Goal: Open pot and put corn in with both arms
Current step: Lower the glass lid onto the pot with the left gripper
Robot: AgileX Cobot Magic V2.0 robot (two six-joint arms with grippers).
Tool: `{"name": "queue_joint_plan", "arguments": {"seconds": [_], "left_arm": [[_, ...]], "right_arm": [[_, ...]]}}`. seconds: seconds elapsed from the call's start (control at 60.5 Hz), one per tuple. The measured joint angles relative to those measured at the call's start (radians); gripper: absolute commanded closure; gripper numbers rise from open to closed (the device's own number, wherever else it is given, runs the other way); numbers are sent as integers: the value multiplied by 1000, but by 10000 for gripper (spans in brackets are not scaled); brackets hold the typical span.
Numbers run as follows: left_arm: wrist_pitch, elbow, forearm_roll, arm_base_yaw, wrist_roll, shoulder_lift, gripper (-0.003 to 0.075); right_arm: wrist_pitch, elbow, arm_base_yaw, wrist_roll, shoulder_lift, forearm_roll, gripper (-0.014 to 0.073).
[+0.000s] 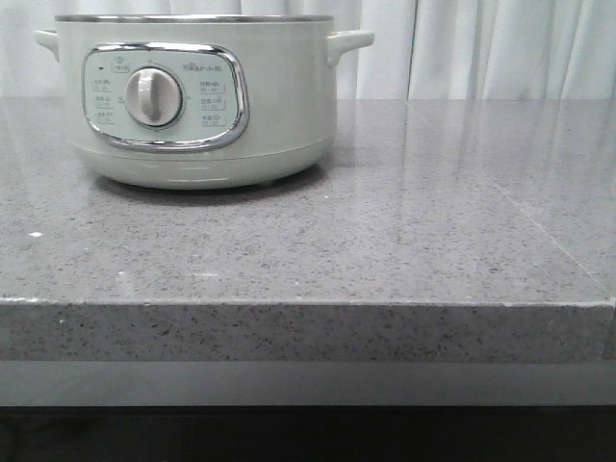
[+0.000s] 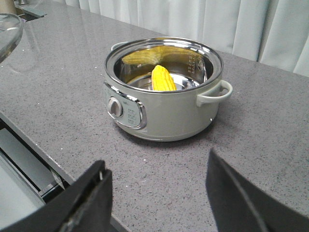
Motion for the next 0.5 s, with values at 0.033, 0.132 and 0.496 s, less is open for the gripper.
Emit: {"name": "queue_joint_plan", "arguments": {"seconds": [0.033, 0.132, 0.496], "left_arm": [[-2, 0, 0, 0, 0, 0, 482], [-18, 0, 0, 0, 0, 0, 482], [-110, -46, 0, 0, 0, 205, 482]], "right_arm": [[0, 0, 0, 0, 0, 0, 149], [0, 0, 0, 0, 0, 0, 149], [0, 0, 0, 0, 0, 0, 149]]}}
